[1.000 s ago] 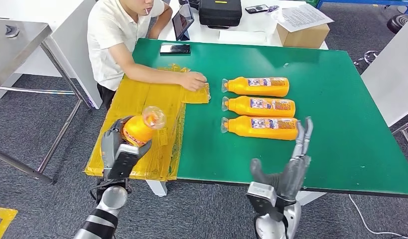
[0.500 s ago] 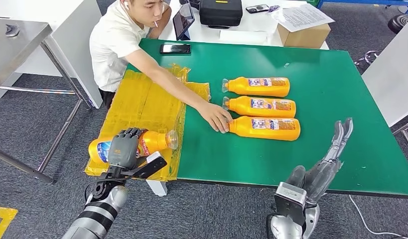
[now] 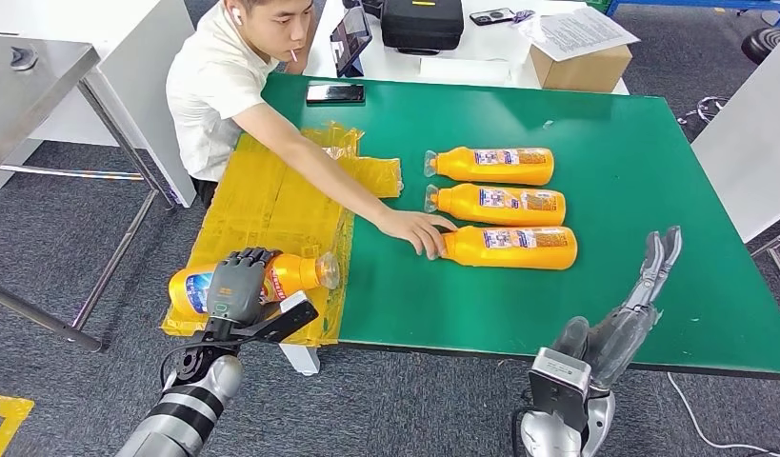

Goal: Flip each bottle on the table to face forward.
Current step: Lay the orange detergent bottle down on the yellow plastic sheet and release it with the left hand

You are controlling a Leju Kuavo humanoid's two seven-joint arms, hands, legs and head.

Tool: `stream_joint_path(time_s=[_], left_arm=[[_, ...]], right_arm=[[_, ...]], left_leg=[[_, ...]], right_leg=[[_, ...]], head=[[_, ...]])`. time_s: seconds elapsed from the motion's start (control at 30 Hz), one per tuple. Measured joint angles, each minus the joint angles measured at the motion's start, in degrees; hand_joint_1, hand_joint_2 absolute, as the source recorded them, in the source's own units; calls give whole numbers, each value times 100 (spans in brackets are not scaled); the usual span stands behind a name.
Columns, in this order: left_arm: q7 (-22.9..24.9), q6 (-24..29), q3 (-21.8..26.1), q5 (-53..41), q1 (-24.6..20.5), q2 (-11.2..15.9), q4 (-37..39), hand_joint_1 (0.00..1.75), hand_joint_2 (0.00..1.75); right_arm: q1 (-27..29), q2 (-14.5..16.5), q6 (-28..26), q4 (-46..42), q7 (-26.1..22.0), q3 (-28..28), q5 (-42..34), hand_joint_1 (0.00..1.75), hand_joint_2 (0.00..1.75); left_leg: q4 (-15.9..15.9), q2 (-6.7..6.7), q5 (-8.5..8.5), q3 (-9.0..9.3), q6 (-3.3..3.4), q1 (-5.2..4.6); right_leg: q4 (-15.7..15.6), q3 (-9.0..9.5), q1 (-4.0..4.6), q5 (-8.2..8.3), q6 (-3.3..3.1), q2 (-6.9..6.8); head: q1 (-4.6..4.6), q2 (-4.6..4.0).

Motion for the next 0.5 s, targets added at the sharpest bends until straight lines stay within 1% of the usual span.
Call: stream_joint_path(time_s=[0.17,0.27,0.3,0.4,0.43,0.47,0.5], left_arm=[[68,-362,-38,-41,-156,-10,188,175,175],[-92,-806,-63,160,-322,-31,348,174,175],[-179,-943,-68,231,-378,-35,406,167,175],[-526,-1265,-87,456,-553,-37,625,37,175],[-635,-1349,-90,536,-597,-37,691,0,175],[-772,-1484,-93,664,-629,-37,753,0,175],[-967,-1735,-98,865,-652,-37,803,0,175]], right_arm=[[-3,-3,1,39,0,64,-176,0,0],[-7,-20,3,132,0,190,-342,0,0],[-11,-33,3,174,0,242,-398,0,0],[-44,-97,5,332,0,416,-558,0,0],[-55,-117,5,386,0,468,-602,0,0],[-63,-137,7,441,0,517,-662,0,0],[-69,-161,8,503,0,569,-740,0,0]], left_leg=[[0,-2,0,0,0,0],[0,-6,0,3,0,0],[0,-7,0,5,0,0],[-1,-11,1,16,0,0],[-1,-14,1,20,0,0],[-1,-15,1,23,0,0],[-1,-16,1,26,0,0]], right_leg=[[0,1,0,0,0,-2],[0,8,0,0,0,-6],[0,11,0,0,0,-7],[0,22,0,-1,-1,-10],[-1,26,0,-2,-1,-11],[-1,29,0,-3,-2,-12],[-1,32,-1,-4,-2,-12]], head=[[0,0],[-1,0],[-1,0],[-1,0],[-1,0],[-1,0],[-1,0]])
